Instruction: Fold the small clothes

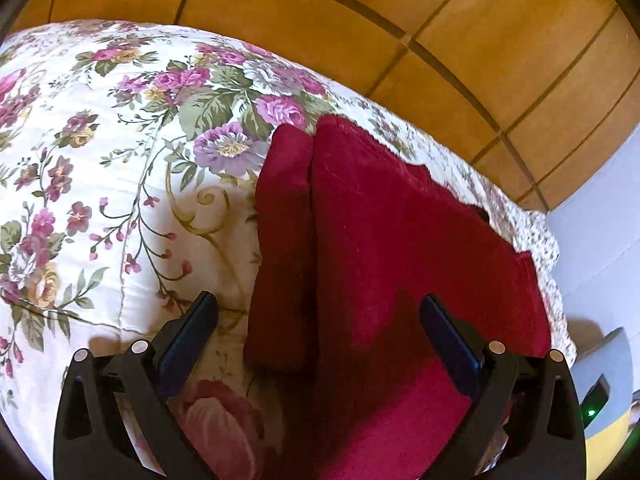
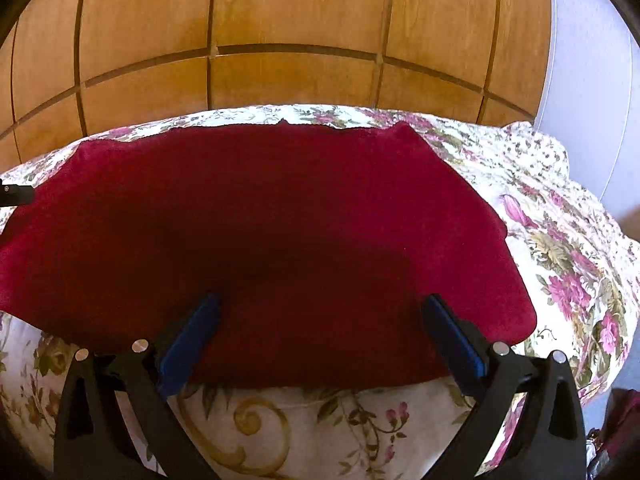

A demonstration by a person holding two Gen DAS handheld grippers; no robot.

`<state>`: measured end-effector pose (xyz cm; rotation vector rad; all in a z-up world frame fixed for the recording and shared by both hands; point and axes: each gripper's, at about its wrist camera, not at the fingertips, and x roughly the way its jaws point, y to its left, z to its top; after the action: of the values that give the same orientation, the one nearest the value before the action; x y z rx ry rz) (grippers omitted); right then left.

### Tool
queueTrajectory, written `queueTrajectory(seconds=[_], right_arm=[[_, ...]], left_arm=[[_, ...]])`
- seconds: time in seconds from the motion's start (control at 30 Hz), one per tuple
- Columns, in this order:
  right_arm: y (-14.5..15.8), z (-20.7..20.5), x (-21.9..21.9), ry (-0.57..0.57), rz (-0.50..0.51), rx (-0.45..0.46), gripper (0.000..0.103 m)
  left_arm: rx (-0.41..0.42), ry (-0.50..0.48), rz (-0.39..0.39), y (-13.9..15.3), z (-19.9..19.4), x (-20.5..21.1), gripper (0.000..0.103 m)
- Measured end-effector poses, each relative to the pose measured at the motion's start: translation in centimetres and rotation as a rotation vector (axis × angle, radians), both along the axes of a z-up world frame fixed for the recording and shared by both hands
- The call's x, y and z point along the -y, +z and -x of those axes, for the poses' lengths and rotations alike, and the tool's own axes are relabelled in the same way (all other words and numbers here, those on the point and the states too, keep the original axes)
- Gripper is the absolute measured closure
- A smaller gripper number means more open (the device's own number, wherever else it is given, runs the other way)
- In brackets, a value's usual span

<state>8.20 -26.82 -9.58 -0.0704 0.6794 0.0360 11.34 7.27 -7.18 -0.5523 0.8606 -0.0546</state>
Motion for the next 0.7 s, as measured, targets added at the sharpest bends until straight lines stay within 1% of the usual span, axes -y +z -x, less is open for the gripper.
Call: queueTrajectory(seconds=[0.07, 0.13, 0.2, 0.23, 0.3, 0.33, 0.37, 0.4, 0.43, 0.47, 0.5, 0.53, 0.57, 0.6, 0.7], right_arm=[[-0.1, 0.1, 0.0, -0.003, -0.004, 0.012, 0.002], [-0.1, 0.0, 0.1, -0.004, -0.002, 0.020, 0.002], [-0.2, 0.1, 0.1, -0.007, -0.008, 0.027, 0.002], [-0.2, 0.2, 0.1, -0.008, -0.010, 0.030, 0.002], [-0.2, 0.4, 0.2, -0.010, -0.017, 0.037, 0.002], [-0.2, 0.2, 0.1, -0.011, -0.019, 0.039, 0.002], [-0.2, 0.2, 0.1, -0.012, -0.021, 0.042, 0.002], [-0.3, 0.2, 0.1, -0.016, -0.024, 0.050, 0.002], [-0.3, 0.3, 0.1, -0.020, -0.025, 0.056, 0.002], [-0.4, 0.4, 0.1, -0.023, -0.027, 0.062, 0.002], [-0.4, 0.4, 0.1, -0.024, -0.026, 0.063, 0.002], [-0.3, 0.3, 0.1, -0.024, -0.026, 0.062, 0.002], [-0.3, 0.3, 0.0, -0.023, -0.027, 0.060, 0.002], [-0.3, 0.3, 0.0, -0.023, -0.026, 0.060, 0.002], [-0.2, 0.3, 0.0, -0.023, -0.025, 0.060, 0.002]], left_arm=[[0.005, -0.014, 0.007, 0.1, 0.3, 0.1, 0.004], [0.013, -0.028, 0.031, 0.2, 0.6, 0.1, 0.004], [0.003, -0.038, 0.025, 0.0, 0.1, -0.3, 0.009], [-0.003, -0.035, 0.027, 0.0, -0.1, -0.6, 0.013], [0.000, -0.018, 0.090, -0.4, -0.4, -1.6, 0.018], [0.005, -0.009, 0.119, -0.6, -0.5, -2.1, 0.027], [-0.001, -0.010, 0.130, -0.7, -0.7, -2.4, 0.034], [-0.004, -0.017, 0.140, -0.9, -0.8, -2.6, 0.036], [-0.002, -0.021, 0.152, -1.0, -0.7, -2.7, 0.047], [-0.011, -0.041, 0.195, -1.3, -0.8, -2.9, 0.062], [-0.024, -0.046, 0.227, -1.6, -0.8, -3.0, 0.063], [-0.023, -0.034, 0.245, -1.6, -0.7, -3.1, 0.067], [-0.026, -0.033, 0.263, -1.6, -0.6, -3.2, 0.073], [-0.028, -0.033, 0.278, -1.5, -0.6, -3.2, 0.075], [-0.021, -0.024, 0.270, -0.2, -0.7, -2.7, 0.080]])
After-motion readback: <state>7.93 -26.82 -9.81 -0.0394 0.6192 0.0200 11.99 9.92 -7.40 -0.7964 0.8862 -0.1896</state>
